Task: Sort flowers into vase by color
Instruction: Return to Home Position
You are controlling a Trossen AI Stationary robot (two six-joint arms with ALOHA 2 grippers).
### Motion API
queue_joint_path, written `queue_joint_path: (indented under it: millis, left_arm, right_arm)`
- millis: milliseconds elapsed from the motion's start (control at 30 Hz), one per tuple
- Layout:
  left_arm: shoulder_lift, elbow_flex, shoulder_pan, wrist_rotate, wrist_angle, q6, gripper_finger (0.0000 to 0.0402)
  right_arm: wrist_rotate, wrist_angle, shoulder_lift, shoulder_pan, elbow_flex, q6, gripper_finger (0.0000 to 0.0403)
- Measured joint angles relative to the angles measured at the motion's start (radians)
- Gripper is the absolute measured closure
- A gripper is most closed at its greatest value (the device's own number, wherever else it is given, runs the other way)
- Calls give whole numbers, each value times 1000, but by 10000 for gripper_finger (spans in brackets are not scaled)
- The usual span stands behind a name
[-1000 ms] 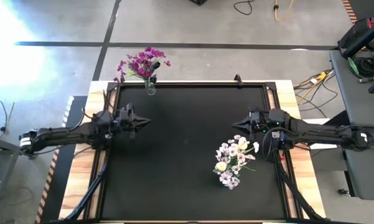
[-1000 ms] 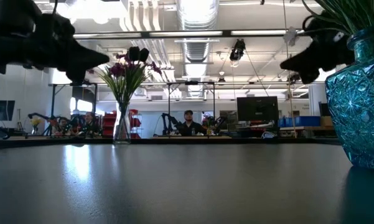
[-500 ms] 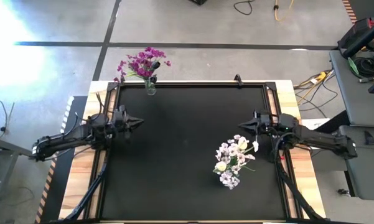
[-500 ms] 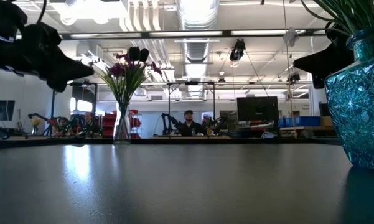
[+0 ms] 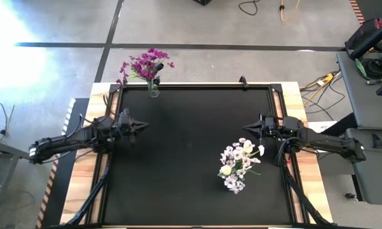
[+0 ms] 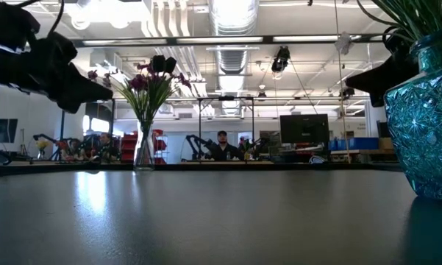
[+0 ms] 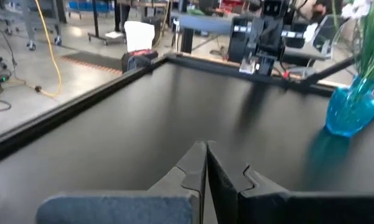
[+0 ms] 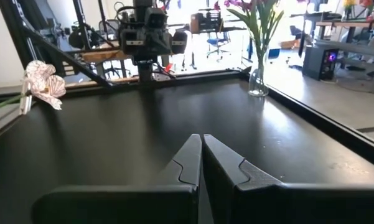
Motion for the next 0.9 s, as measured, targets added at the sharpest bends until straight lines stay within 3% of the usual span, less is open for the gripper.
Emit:
queue_joint_path:
  millis: [900]
  left_arm:
    - [134,-2,0,0,8,2,402]
  right_arm:
    - [-2,0,6,0,-1,-5,394]
